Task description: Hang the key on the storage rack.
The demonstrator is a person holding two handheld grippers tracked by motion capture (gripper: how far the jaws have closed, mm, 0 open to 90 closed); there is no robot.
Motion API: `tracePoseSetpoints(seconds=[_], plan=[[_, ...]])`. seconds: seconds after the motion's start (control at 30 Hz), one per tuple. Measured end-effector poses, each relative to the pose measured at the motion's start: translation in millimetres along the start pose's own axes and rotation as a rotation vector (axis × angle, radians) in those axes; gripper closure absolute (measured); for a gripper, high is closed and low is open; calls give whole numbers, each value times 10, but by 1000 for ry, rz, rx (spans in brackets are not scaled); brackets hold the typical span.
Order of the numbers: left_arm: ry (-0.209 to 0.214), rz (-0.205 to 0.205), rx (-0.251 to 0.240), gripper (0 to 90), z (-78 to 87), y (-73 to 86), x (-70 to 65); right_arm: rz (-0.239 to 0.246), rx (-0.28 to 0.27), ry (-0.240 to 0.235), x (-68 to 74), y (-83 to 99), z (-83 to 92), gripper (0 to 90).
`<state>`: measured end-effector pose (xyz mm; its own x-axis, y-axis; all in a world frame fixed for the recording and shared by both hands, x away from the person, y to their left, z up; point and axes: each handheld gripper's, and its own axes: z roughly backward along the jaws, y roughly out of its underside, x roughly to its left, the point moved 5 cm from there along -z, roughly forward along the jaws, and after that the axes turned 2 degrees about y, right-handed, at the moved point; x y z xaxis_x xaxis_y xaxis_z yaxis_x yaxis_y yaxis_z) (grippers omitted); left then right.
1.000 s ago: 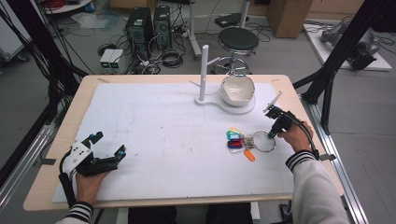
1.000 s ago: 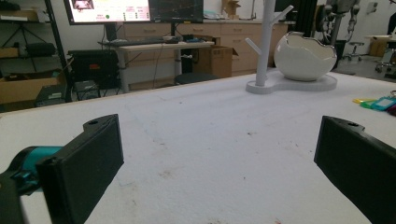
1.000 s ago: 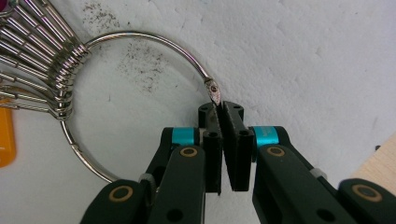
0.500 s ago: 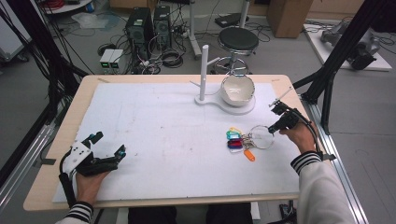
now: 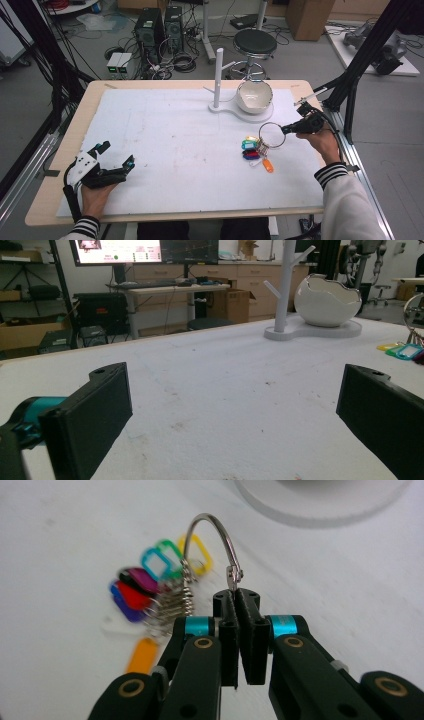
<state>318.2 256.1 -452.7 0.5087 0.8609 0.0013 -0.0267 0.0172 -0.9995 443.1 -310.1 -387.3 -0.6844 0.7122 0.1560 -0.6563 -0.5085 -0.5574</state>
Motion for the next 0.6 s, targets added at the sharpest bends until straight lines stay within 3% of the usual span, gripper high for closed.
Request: tracePoseSetpoints(seconds=[0.3, 0.6], plan=[[0, 0, 2, 17, 2, 0, 2, 37, -104, -36, 176, -242, 111, 887], [-3, 2, 0, 17, -3, 0, 1, 98, -191, -62, 319, -510, 100, 887]])
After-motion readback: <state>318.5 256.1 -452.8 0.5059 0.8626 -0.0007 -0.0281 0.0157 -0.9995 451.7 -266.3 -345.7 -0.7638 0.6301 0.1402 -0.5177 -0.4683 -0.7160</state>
